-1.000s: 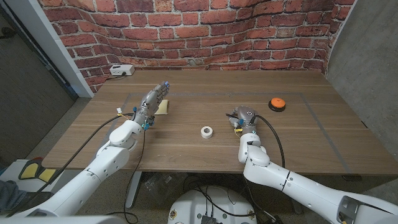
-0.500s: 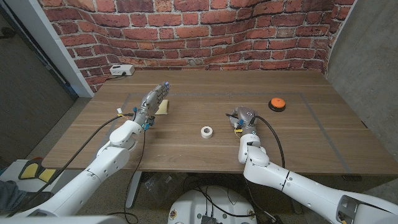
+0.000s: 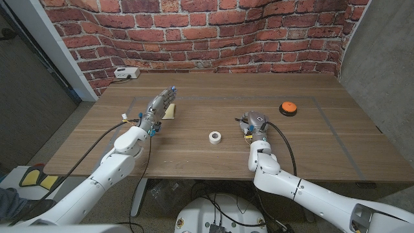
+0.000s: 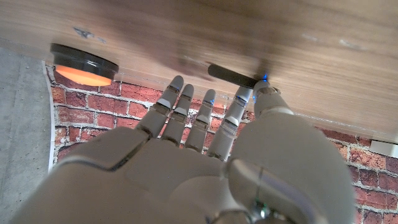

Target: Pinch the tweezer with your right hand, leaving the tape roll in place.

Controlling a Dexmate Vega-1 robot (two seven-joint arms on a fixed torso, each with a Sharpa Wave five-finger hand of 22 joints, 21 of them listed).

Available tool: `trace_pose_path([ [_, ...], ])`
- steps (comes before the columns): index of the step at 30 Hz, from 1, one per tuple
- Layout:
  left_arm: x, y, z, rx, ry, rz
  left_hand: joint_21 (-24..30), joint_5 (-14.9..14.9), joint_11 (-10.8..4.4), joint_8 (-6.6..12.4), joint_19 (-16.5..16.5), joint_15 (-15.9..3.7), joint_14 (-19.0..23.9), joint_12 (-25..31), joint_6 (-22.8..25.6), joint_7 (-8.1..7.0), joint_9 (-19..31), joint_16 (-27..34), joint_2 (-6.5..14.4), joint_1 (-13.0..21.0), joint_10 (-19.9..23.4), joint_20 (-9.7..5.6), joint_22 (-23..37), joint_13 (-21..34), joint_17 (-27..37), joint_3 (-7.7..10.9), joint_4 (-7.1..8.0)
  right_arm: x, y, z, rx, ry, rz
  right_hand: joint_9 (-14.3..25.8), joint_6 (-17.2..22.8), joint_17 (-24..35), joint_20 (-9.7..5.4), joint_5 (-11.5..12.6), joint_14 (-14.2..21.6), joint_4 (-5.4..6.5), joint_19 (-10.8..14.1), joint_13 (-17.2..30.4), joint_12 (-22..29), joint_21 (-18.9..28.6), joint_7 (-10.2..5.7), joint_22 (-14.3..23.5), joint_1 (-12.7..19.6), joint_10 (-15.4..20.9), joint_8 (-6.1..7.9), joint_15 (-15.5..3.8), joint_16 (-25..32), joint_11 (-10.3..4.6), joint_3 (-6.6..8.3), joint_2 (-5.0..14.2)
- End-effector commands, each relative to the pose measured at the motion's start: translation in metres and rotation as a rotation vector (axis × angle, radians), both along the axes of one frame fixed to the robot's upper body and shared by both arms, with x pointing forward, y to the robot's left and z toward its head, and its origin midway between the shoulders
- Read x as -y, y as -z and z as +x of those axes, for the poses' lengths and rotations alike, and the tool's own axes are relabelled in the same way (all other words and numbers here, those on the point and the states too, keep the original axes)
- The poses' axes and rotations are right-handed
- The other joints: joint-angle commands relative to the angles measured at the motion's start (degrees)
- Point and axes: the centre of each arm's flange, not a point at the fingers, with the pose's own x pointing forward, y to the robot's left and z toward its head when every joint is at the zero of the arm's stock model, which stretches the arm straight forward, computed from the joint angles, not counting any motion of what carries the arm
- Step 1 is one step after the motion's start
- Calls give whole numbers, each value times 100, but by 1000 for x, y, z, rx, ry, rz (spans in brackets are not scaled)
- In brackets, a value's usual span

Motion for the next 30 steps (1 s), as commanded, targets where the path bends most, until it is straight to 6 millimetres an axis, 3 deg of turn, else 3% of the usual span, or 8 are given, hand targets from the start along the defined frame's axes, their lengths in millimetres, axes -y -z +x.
trace_pose_path([
  [1,-1,3,-1,-1,3,-7,8,-8,-36,-13,-22,-18,8,-23,45,-24,12,-10,-33,3,2,37,20,7,22,44,-6,0,7,1,13,-3,-9,24,118,35,-15,18,116,21,66,11,20,36,9,18,62,55,40,-19,28,-8,12,21],
  [9,0,4,-1,-3,4,-9,10,-17,-41,-14,-24,-25,8,-20,45,-26,12,-10,-39,-6,13,39,20,7,22,69,4,0,10,2,38,-11,-7,30,286,39,-35,12,234,44,163,10,0,63,13,21,60,57,94,-47,36,-7,5,23],
  [10,0,4,-1,-3,4,-9,10,-18,-41,-15,-23,-26,7,-21,46,-26,12,-10,-40,-7,10,37,20,7,22,72,5,0,10,2,40,-14,-9,31,378,41,-36,6,256,60,163,16,68,52,4,23,51,275,121,-51,15,-44,-6,15],
  [30,0,3,1,-1,9,-10,11,-36,-38,-15,-31,-26,5,-23,55,-37,12,-10,-52,-25,7,49,20,7,22,119,23,0,2,-2,107,-30,19,31,490,54,-38,-3,446,79,273,9,95,78,6,28,57,446,144,-111,35,-70,-5,30],
])
